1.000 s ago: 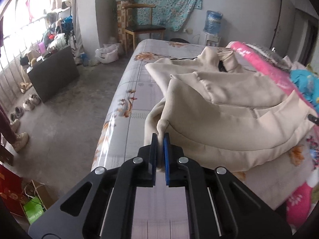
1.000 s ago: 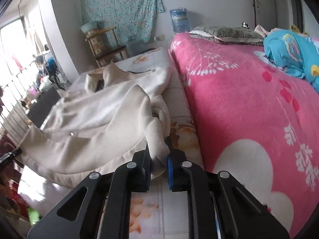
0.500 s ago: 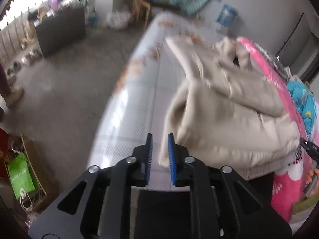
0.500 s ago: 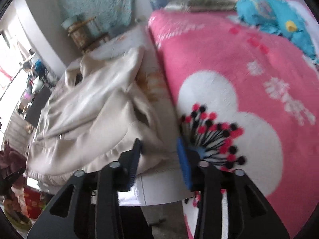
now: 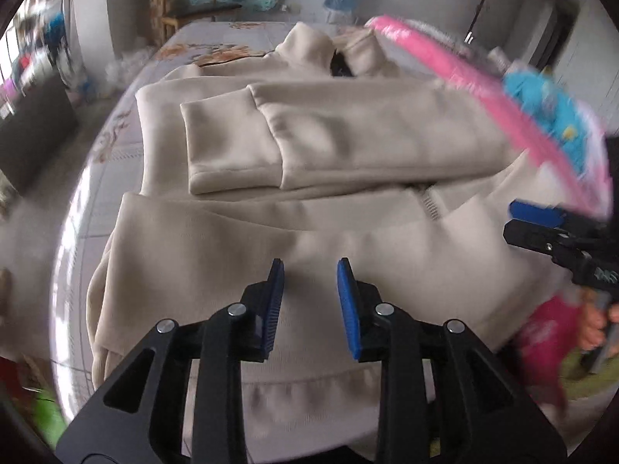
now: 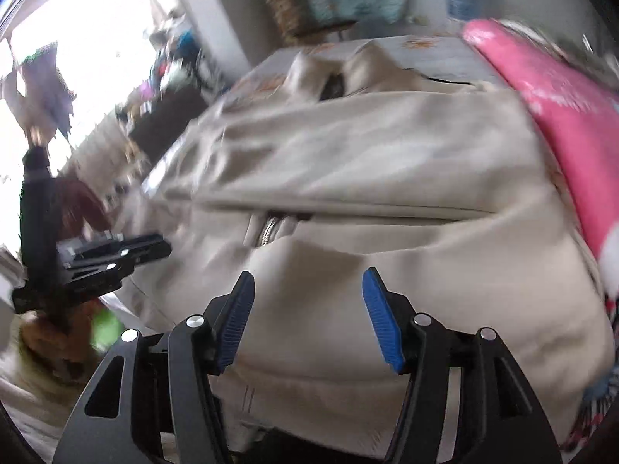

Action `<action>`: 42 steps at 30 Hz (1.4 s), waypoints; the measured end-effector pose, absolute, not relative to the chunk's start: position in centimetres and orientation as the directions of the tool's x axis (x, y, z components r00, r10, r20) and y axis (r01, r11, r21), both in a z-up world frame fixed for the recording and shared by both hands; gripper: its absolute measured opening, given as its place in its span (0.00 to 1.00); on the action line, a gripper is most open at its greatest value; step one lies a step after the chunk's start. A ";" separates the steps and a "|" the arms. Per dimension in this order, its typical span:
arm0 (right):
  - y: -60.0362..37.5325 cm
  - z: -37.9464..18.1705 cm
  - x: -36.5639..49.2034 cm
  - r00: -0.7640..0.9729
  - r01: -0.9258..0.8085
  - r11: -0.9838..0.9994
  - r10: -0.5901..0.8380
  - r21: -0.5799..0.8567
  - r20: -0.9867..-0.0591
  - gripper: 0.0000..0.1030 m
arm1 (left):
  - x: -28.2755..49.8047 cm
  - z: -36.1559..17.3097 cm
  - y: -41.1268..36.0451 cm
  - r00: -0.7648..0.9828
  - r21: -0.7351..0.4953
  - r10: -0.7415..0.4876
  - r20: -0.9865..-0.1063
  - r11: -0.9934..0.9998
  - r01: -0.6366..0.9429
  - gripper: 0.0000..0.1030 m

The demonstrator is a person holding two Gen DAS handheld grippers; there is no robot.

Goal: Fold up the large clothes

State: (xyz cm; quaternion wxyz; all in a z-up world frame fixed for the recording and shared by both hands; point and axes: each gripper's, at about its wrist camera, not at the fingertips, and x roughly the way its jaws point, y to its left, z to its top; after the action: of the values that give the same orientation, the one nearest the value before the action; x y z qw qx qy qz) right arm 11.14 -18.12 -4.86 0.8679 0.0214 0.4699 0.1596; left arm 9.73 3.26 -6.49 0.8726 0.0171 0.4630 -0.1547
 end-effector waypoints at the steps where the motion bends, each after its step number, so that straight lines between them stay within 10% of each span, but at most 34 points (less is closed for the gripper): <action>1: -17.4 -5.3 11.3 0.509 -0.266 0.950 0.282 0.164 -0.813 0.54 | 9.5 -6.5 3.2 0.543 -0.104 -0.243 -0.804 0.956 0.275 0.24; 5: -16.7 -6.0 11.3 0.514 -0.293 0.944 0.288 0.150 -0.808 0.07 | 8.6 -7.0 2.7 0.606 -0.012 -0.161 -0.779 0.970 0.243 0.00; 16: -17.0 -1.7 11.6 0.660 -0.266 0.956 0.275 0.125 -0.699 0.05 | 7.7 -0.5 3.9 0.785 0.030 -0.128 -0.606 0.982 0.184 0.00; 32: -16.9 -3.5 13.0 0.701 -0.230 0.967 0.243 0.111 -0.671 0.04 | 6.5 -2.9 -0.6 0.535 -0.263 -0.541 -0.649 0.820 0.509 0.00; 42: -21.3 -5.8 14.1 0.641 -0.134 0.960 0.273 0.246 -0.717 0.02 | 8.4 -7.2 -3.4 0.509 -0.173 -0.408 -0.758 0.878 0.446 0.00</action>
State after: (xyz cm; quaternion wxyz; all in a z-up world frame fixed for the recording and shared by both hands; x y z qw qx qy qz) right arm 14.10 -21.29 -5.75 0.9019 0.0855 0.4081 0.1127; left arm 8.44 -3.44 -7.16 0.8683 0.0222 0.4302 -0.2460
